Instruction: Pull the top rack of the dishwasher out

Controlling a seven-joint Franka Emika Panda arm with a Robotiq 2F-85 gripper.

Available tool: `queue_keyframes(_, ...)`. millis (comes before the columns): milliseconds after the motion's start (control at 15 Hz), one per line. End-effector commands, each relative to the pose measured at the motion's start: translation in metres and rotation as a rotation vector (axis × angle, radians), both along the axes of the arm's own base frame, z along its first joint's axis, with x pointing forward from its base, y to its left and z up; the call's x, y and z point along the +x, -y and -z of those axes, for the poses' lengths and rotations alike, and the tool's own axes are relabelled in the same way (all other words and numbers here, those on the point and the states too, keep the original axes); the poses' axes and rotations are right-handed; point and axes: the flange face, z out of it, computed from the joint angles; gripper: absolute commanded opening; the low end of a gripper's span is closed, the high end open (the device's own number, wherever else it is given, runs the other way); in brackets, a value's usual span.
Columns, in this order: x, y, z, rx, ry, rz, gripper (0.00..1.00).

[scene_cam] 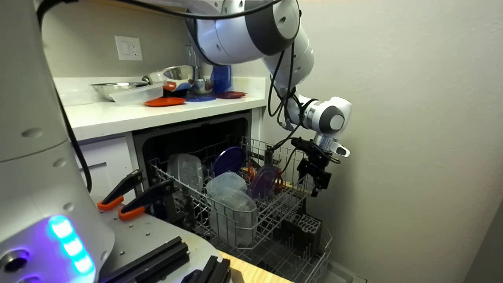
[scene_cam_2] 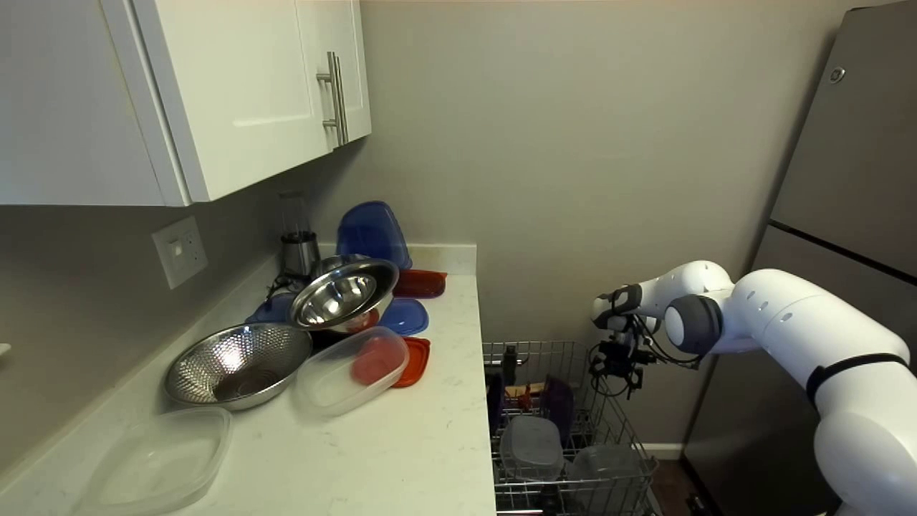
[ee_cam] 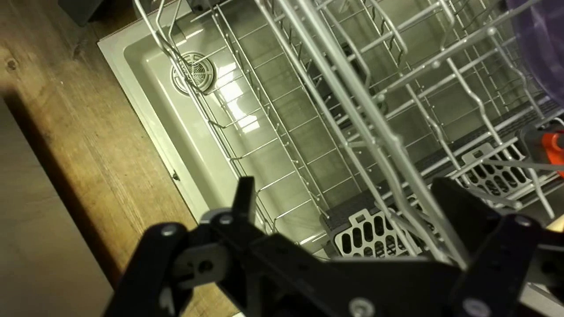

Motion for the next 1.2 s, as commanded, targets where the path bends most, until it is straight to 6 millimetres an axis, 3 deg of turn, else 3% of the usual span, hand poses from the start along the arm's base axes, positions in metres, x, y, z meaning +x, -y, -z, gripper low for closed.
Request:
queue_keyframes(0,-0.003,0.036,-0.011,-0.070,0.026,0.101,1.00)
queue_keyframes(467,-0.019,0.078,-0.017,-0.086,-0.002,0.202,1.00)
queue_keyframes(533,-0.021,0.074,-0.015,-0.054,-0.019,0.201,1.00)
queue_keyframes(667,-0.015,0.043,-0.018,0.032,-0.044,0.123,1.00)
queue_keyframes(1000,0.012,-0.024,-0.052,0.096,0.007,-0.081,1.00)
queue_keyframes(1133,0.019,-0.040,-0.066,0.079,0.015,-0.143,1.00)
